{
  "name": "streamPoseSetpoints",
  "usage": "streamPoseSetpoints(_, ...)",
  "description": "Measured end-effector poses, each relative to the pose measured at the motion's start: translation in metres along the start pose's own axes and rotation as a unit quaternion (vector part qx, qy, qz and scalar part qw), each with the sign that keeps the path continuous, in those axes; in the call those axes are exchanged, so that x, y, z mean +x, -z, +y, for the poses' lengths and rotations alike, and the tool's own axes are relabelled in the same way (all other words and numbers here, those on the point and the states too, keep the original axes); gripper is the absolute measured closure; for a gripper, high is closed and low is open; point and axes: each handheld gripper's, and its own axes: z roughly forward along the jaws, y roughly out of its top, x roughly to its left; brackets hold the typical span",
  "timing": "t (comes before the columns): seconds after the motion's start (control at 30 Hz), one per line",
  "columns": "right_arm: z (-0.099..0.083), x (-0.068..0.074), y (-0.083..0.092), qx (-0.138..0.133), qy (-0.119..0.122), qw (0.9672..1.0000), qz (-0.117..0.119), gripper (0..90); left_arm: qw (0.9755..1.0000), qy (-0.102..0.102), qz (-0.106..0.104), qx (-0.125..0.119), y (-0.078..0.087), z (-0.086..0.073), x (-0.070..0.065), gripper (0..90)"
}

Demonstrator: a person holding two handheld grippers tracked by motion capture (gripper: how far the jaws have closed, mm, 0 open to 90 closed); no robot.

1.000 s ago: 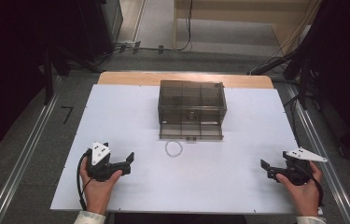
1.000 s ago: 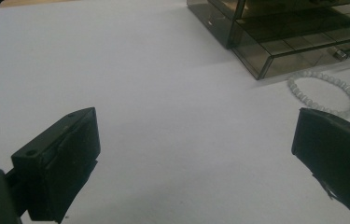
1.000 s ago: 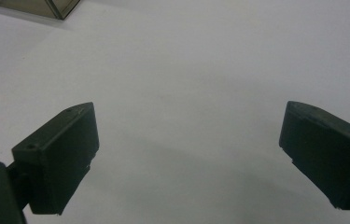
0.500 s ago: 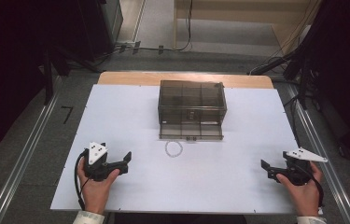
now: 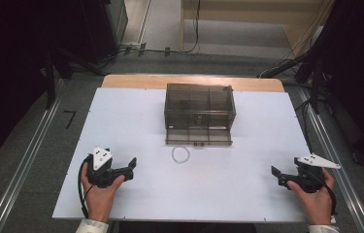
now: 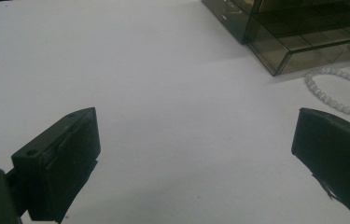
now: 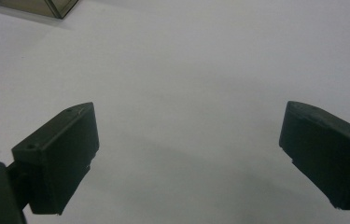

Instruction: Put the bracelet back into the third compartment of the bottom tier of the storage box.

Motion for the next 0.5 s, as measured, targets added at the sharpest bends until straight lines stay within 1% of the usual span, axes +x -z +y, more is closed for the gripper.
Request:
streamPoseSetpoints(0.1, 0.0, 0.0, 0.0, 0.001, -0.002, 1.0, 0.0, 3.2, 1.0, -0.001, -0.005, 0.002, -0.001, 0.0, -0.002, 2.3)
streamPoseSetpoints(0.2, 0.0, 0.001, -0.001, 0.002, -0.001, 1.0, 0.0, 3.3, 0.9999, -0.012, -0.009, 0.005, -0.002, 0.0, -0.007, 2.4)
streamPoseSetpoints(0.4, 0.0, 0.0, 0.0, 0.001, -0.002, 1.0, -0.002, 3.3, 0.9998, -0.006, -0.016, 0.006, -0.006, 0.001, -0.012, 2.4)
streamPoseSetpoints(0.47, 0.0, 0.0, 0.0, 0.002, -0.003, 1.0, -0.001, 3.3, 0.9998, -0.011, -0.015, 0.008, -0.009, 0.002, -0.014, 2.4)
streamPoseSetpoints(0.5, 0.0, 0.0, 0.0, 0.001, -0.002, 1.0, -0.001, 3.3, 0.9998, -0.01, -0.018, 0.009, -0.01, 0.002, -0.015, 2.4)
